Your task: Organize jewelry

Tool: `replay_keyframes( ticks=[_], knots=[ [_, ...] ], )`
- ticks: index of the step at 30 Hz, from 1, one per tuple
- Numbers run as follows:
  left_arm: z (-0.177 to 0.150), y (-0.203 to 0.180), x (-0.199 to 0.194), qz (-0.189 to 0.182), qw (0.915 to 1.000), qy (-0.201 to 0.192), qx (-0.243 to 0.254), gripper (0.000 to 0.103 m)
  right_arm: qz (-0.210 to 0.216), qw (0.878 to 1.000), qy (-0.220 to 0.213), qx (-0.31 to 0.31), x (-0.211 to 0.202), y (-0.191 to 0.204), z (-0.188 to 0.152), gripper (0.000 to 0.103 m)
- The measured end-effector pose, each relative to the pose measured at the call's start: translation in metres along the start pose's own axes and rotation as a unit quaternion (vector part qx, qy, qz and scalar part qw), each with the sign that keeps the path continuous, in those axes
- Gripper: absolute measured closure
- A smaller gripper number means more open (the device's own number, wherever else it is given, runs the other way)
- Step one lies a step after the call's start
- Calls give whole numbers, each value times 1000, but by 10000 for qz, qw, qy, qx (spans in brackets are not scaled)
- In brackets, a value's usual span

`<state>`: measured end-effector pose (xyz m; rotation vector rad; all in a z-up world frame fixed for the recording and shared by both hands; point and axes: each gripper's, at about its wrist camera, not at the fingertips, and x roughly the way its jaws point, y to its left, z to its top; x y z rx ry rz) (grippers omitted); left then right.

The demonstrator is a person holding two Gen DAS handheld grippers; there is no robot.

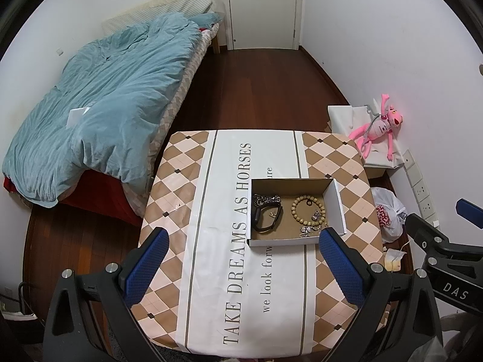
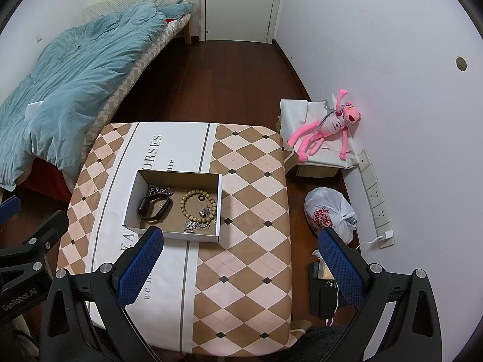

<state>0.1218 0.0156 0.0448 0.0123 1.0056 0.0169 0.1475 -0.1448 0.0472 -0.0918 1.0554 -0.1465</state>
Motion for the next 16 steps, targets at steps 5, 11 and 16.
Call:
replay_keyframes(
  ticks=[5,11,16],
  knots=[
    [0,0,0,-4,10000,0,10,1,-12,10000,-7,-5,0,0,1,0],
    [-1,0,0,-21,10000,7,5,1,-11,10000,-11,-7,-1,0,1,0],
    [-1,3,-2,-24,10000,18,-30,1,-5,10000,-2,-13,-2,0,1,0]
  ],
)
